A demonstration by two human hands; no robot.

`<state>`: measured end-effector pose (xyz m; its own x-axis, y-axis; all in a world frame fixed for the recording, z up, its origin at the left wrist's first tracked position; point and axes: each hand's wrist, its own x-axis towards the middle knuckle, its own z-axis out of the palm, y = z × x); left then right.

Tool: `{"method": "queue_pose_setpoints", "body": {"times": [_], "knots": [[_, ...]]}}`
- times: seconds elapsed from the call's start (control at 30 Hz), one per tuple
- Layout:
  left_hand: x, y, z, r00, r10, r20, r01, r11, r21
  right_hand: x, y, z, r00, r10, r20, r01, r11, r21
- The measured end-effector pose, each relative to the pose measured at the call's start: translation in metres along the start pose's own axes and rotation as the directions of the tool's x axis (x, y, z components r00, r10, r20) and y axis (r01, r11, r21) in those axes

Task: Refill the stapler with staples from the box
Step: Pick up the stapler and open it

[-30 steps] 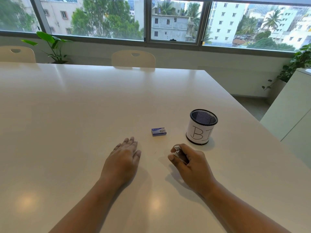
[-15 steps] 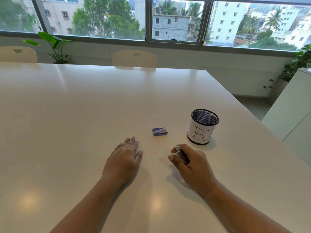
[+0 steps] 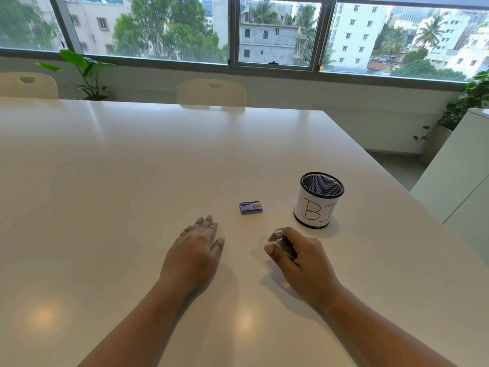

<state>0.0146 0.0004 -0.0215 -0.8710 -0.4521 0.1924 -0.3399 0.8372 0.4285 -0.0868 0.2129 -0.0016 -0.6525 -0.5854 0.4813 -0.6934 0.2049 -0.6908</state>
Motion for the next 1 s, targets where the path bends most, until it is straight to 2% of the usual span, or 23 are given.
{"method": "queue_pose_setpoints", "body": {"times": [0.1,0.23,0.33,0.53,0.63,0.77,0.9,1.0], "knots": [[0.001,-0.001,0.0,1.0,0.001,-0.004,-0.001,1.0,0.002,0.001,0.002,0.0,1.0,0.002,0.007,-0.002,1.0,0.027],[0.001,-0.001,0.0,1.0,-0.001,0.001,0.001,1.0,0.002,0.0,-0.001,0.0,1.0,0.008,0.006,-0.007,0.999,-0.044],[0.001,0.0,0.0,1.0,0.002,0.0,-0.002,1.0,-0.012,-0.001,-0.003,0.0,0.999,0.04,-0.013,-0.04,0.999,-0.029],[-0.014,0.019,-0.021,0.994,0.047,-0.099,-0.066,0.977,-0.203,-0.004,-0.011,-0.001,0.998,0.057,0.008,-0.057,0.993,0.1],[-0.026,0.044,-0.041,0.995,0.045,-0.088,-0.08,0.893,-0.443,0.0,-0.024,0.0,0.997,0.076,-0.009,-0.072,0.976,0.204],[-0.039,0.076,-0.051,0.992,0.123,-0.019,-0.107,0.766,-0.634,0.004,-0.041,0.0,0.997,0.077,-0.029,-0.066,0.955,0.289],[-0.044,0.09,-0.056,0.989,0.145,-0.022,-0.113,0.66,-0.742,0.002,-0.056,-0.002,0.996,0.088,-0.003,-0.08,0.926,0.368],[-0.048,0.089,-0.057,0.986,0.161,-0.032,-0.127,0.627,-0.769,-0.001,-0.061,-0.007,0.998,0.059,-0.017,-0.05,0.943,0.33]]}}
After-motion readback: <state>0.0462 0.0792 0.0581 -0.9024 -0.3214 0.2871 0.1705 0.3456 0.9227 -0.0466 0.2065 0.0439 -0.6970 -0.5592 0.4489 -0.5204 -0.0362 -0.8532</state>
